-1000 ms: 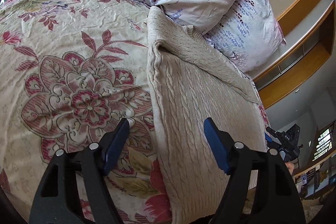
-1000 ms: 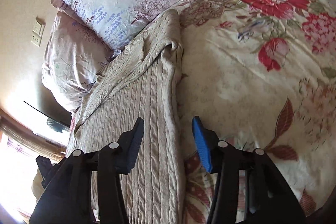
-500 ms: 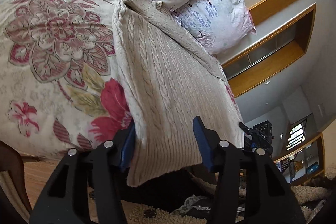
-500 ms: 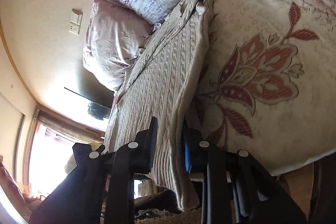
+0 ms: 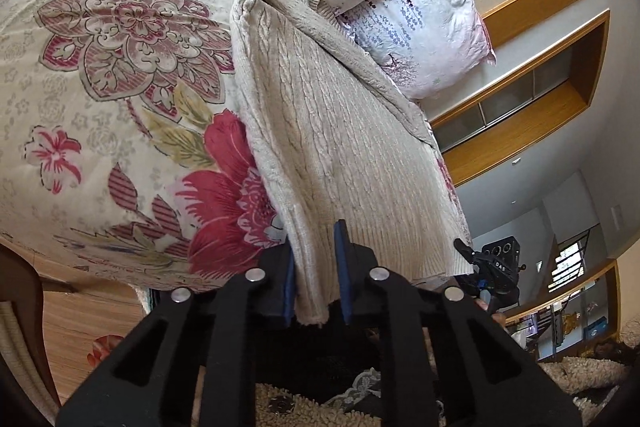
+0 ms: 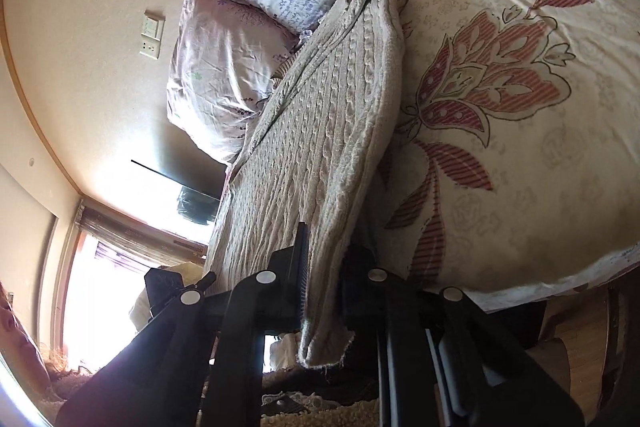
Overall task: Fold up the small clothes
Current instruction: 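Grasp the ribbed hem with the left tool while the right tool grasps it too, then lift the hem with both tools and fold it toward the collar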
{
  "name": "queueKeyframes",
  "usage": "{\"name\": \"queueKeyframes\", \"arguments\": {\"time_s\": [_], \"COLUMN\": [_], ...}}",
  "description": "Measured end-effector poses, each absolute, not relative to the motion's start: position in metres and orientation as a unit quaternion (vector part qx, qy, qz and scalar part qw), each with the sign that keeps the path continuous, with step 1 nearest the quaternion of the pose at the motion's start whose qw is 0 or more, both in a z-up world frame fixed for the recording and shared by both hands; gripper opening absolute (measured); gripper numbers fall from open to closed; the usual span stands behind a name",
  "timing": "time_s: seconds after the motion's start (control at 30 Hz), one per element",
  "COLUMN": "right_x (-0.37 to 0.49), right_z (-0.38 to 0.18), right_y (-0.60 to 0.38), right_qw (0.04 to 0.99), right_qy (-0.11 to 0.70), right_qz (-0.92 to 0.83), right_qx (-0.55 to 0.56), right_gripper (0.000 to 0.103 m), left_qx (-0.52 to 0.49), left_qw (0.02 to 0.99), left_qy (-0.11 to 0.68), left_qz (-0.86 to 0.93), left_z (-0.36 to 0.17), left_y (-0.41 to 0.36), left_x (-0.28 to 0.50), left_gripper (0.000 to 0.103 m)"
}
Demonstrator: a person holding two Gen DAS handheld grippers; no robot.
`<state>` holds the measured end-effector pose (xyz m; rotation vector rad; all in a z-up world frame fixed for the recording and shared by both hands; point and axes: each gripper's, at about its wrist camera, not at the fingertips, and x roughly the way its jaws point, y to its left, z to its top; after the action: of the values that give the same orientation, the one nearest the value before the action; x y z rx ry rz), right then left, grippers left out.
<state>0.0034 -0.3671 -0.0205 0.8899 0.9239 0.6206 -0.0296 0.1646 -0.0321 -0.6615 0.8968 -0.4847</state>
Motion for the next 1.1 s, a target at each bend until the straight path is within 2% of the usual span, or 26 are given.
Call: {"name": "queueKeyframes", "arguments": {"time_s": [0.03, 0.17, 0.37, 0.7, 0.83, 1.1], "right_x": [0.004, 0.003, 0.014, 0.073, 0.109, 0.182], "right_z": [-0.019, -0.008, 0.024, 0.081, 0.094, 0.097], "right_y": [-0.366, -0.366, -0.366, -0.355, -0.353, -0.342], "right_qw": [0.759, 0.775, 0.814, 0.887, 0.895, 0.894], "right_qy": [0.422, 0.400, 0.344, 0.248, 0.235, 0.257], "right_qz": [0.284, 0.291, 0.291, 0.251, 0.238, 0.212], "right_qx": [0.406, 0.394, 0.366, 0.298, 0.296, 0.298], "right_gripper": [0.010, 0.008, 0.008, 0.007, 0.007, 0.007], "left_qx": [-0.304, -0.286, -0.260, -0.254, -0.264, -0.287], "left_qw": [0.823, 0.832, 0.864, 0.901, 0.906, 0.896], "left_qy": [0.424, 0.417, 0.367, 0.302, 0.292, 0.314], "left_qz": [-0.224, -0.228, -0.226, -0.183, -0.154, -0.128], "left_z": [-0.032, -0.021, 0.013, 0.058, 0.063, 0.046], "left_y": [0.163, 0.159, 0.167, 0.181, 0.189, 0.192], "left_x": [-0.028, -0.023, -0.007, 0.079, 0.119, 0.190], "left_gripper": [0.008, 0.007, 0.007, 0.007, 0.007, 0.007]}}
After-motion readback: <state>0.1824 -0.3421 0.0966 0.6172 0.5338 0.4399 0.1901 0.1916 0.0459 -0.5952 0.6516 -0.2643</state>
